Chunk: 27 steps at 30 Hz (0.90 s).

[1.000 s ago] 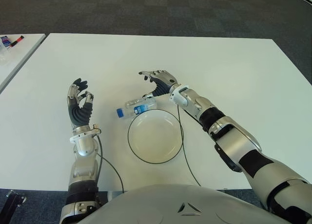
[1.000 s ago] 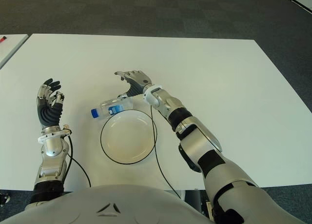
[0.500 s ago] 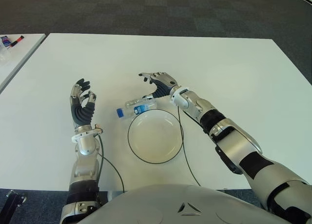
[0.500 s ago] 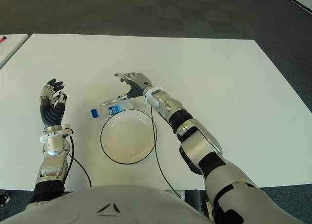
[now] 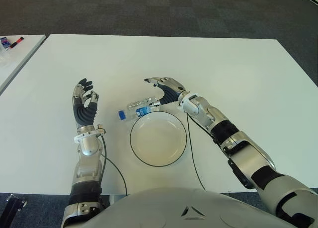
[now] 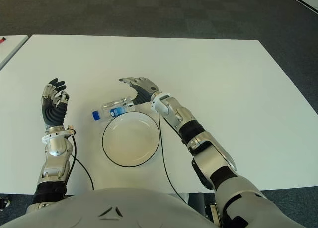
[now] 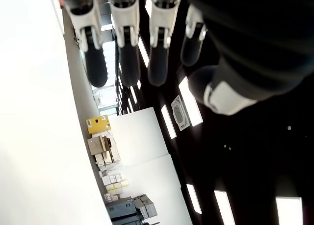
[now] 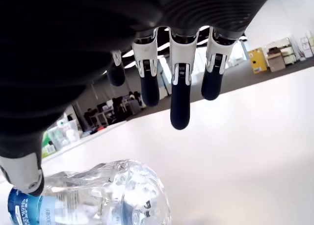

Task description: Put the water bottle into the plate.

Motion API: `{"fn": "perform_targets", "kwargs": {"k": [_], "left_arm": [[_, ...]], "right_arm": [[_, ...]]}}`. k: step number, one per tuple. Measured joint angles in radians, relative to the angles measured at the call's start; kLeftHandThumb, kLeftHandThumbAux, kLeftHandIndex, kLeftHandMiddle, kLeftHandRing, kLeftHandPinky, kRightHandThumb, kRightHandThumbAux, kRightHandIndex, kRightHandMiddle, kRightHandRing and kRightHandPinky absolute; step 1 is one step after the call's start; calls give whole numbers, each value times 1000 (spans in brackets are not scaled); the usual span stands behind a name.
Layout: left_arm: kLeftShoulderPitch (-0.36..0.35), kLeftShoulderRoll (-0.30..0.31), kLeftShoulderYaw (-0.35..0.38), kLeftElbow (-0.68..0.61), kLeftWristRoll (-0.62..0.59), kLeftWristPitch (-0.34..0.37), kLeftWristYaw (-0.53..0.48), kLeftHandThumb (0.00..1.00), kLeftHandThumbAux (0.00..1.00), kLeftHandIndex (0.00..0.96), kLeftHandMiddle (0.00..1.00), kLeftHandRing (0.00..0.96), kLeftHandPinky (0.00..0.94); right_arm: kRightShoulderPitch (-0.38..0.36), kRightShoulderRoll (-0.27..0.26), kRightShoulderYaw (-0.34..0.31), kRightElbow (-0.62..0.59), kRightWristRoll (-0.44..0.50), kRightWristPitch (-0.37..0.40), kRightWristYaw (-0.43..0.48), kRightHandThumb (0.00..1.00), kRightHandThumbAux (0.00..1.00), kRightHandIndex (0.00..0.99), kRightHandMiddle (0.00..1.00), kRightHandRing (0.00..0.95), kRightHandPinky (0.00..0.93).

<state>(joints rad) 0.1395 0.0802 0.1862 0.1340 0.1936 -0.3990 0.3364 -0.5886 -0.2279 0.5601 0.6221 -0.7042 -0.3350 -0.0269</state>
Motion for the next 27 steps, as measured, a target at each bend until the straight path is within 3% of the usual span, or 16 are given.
{"fn": "perform_targets", "kwargs": {"k": [16,27], "left_arm": [[-4,0,-6,18,-3,-15,0,596,581,174,243,249,301],[-4,2,-8,25,3,-19,0,591,594,181,255,263,312]], "right_arm": [[59,-2,-40,-123,2,84,29,349,560,19,92,118,178],[79,-4,-59,-156,7,114,83,347,568,18,103,139,222]]}}
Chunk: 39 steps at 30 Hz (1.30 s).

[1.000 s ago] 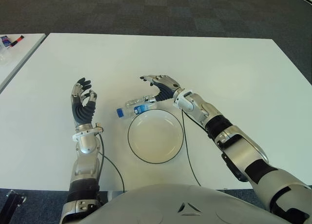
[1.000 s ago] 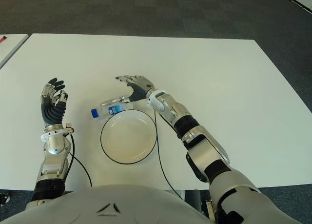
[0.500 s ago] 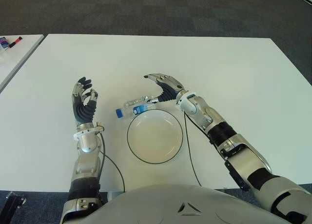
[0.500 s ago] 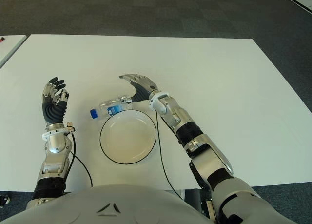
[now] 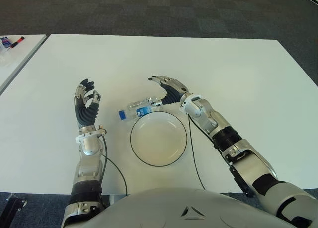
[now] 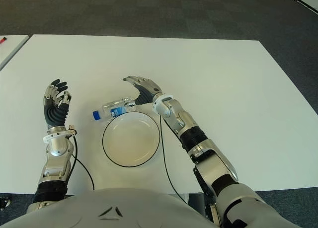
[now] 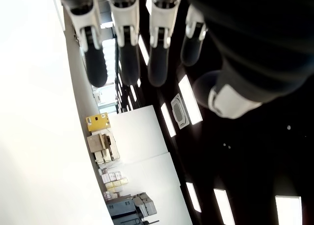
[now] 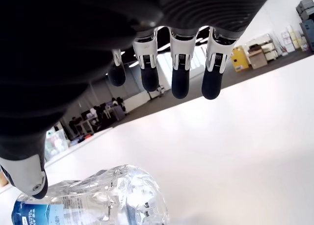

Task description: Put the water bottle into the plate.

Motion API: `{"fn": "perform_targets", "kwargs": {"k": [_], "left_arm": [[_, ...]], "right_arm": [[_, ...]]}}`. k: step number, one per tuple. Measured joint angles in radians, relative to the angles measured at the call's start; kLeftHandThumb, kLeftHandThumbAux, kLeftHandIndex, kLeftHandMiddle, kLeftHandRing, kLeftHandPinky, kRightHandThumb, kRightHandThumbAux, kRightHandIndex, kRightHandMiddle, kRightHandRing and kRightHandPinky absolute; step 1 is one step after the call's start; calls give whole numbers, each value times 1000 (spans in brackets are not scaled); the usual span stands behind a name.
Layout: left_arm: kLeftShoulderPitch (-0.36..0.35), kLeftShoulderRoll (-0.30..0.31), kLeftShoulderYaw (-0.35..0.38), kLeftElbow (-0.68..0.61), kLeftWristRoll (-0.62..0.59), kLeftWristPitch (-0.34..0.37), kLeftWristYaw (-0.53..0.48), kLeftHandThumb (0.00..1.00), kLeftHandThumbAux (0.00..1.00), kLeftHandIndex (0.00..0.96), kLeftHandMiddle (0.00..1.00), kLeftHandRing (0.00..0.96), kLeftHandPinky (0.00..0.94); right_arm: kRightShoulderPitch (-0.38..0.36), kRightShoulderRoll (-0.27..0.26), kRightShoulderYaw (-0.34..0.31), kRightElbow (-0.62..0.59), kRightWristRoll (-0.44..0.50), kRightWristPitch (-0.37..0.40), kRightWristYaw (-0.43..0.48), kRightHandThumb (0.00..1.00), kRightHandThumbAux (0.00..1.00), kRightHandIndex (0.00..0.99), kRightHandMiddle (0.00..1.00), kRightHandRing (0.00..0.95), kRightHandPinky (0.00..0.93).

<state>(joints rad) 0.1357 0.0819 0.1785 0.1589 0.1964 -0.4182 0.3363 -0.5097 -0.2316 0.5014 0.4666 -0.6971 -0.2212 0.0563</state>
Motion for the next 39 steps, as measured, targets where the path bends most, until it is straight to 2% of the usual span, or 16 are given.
{"fn": "perform_targets", "kwargs": {"k": [14,22,33,39], "left_arm": [[0,0,0,0,10,0,0,585,613,183,263,270,315],[-2,-2,0,0,11,1,0,604,590,177,250,262,304],[-6,-19,-1,-1,-12,4,0,614,591,167,237,249,295],[-9,-28,-1,-4,-20,13,0,605,593,162,228,238,285]], "right_arm": [[3,-3,-12,-11,16,3,25,358,574,26,139,173,231],[3,-10,-12,-16,19,3,36,379,568,35,154,192,257],[3,-25,-3,-18,16,-33,32,398,558,48,179,224,296],[2,-26,0,-18,15,-42,32,399,557,41,175,217,269]]}}
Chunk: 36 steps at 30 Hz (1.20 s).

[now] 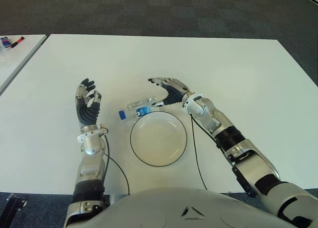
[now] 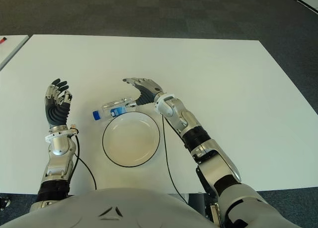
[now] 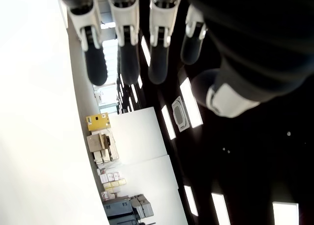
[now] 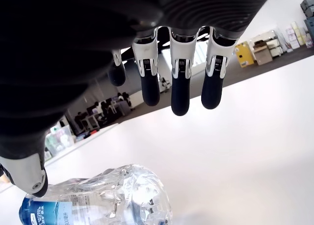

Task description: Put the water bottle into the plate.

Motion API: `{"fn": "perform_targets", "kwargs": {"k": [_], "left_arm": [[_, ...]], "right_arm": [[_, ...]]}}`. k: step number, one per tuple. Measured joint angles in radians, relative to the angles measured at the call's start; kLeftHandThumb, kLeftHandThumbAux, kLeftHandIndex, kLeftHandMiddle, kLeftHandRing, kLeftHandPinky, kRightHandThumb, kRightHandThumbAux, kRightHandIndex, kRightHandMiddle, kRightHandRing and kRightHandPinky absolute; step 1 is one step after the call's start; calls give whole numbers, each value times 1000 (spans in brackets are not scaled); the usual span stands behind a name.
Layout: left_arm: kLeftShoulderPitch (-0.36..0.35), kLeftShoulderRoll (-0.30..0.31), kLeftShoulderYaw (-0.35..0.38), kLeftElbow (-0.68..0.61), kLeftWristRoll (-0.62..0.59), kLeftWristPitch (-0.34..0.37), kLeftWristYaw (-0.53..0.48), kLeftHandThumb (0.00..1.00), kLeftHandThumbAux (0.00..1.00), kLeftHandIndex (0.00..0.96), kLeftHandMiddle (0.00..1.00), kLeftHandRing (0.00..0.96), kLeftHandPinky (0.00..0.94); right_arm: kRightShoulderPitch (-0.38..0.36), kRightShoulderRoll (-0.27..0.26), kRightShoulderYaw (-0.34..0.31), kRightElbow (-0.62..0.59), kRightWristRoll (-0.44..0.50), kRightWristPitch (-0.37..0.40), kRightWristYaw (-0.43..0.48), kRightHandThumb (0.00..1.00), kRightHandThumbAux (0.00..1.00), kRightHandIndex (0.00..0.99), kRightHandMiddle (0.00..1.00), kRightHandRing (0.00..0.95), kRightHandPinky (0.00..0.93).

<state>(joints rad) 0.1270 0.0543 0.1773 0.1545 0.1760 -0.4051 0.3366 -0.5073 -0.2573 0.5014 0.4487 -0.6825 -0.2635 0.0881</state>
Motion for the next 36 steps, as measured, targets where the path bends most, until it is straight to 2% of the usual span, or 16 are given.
{"fn": "perform_targets", "kwargs": {"k": [13,25,36], "left_arm": [[-10,-9,-2,-18,1,18,0,606,597,171,237,242,294],[-28,-11,-14,-17,-9,3,-8,658,588,184,254,257,304],[-31,-5,-33,1,14,-14,-8,646,611,193,267,268,312]], "right_arm": [[0,1,1,-10,0,1,16,394,567,35,179,221,283],[1,12,24,-61,-4,20,45,385,567,46,229,296,383],[14,14,34,-77,-20,31,45,395,565,56,248,316,383]]}}
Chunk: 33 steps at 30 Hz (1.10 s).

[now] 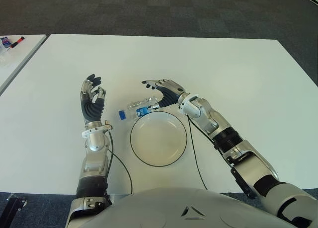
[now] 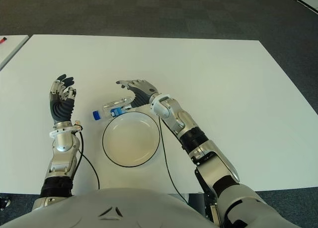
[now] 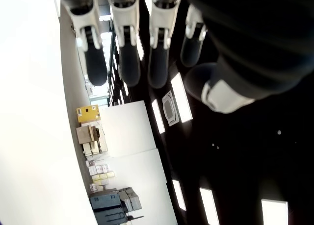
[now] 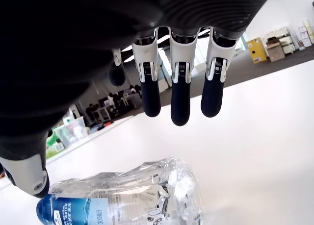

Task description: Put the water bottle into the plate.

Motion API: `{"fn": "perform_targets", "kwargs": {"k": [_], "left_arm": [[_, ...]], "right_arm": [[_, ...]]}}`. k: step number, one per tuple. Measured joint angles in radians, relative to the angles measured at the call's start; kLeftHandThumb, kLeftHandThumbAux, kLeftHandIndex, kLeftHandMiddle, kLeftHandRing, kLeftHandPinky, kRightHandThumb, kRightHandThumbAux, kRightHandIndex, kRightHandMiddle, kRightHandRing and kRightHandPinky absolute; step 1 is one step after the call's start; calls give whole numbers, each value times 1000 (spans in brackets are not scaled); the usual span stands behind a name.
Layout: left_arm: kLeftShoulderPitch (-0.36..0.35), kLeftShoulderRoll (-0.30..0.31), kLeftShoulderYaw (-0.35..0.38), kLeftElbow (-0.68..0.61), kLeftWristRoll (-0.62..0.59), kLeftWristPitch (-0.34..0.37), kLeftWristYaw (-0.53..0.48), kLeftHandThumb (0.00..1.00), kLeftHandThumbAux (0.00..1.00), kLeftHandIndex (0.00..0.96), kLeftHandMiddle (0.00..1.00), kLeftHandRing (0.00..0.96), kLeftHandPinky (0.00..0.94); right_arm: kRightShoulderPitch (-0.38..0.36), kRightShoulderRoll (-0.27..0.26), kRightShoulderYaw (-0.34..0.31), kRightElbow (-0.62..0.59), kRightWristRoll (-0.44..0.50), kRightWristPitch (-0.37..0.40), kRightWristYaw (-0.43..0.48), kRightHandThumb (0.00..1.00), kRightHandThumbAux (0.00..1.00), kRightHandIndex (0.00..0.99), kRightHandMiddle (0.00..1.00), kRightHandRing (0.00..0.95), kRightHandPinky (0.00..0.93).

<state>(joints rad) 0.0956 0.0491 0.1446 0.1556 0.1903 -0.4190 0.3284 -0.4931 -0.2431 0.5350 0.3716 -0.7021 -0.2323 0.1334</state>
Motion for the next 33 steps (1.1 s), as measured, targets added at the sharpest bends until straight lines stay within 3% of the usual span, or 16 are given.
{"fn": "perform_targets", "kwargs": {"k": [9,24,33], "left_arm": [[-2,1,-2,2,5,-1,0,635,622,199,269,266,295],[-6,-2,-7,-18,10,22,0,607,628,178,251,242,275],[-6,-4,-9,-41,16,41,0,623,626,187,265,259,301]], "right_arm": [[21,4,9,-24,-5,11,7,385,561,53,249,330,394],[56,25,30,-67,1,27,56,339,564,29,175,223,268],[63,29,29,-69,1,34,60,344,569,35,177,228,305]]}}
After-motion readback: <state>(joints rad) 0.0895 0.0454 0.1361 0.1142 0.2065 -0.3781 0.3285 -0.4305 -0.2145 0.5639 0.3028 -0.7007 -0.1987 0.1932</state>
